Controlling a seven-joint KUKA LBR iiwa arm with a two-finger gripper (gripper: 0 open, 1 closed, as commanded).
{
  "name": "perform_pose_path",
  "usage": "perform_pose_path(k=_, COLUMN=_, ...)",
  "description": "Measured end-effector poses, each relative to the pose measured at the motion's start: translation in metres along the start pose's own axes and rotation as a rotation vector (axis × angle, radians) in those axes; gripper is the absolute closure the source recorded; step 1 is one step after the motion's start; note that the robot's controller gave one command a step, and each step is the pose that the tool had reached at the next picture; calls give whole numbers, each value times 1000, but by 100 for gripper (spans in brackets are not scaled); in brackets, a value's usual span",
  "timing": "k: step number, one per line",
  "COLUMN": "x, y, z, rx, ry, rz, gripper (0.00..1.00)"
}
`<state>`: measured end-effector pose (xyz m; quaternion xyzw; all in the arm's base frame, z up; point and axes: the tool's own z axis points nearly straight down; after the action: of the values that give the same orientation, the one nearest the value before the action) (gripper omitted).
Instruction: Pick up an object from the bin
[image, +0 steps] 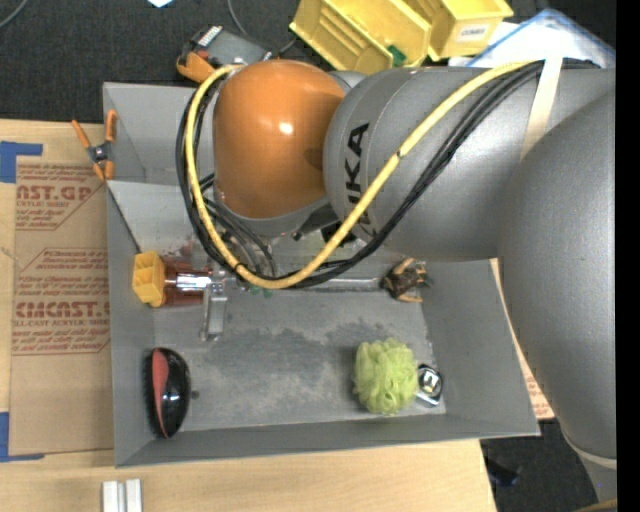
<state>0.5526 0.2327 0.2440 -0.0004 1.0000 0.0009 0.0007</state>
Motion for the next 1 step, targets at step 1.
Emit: perform_pose_path(k=1, x=0, y=0, z=0, rx=0, ry=0, rz=-1, gripper=0)
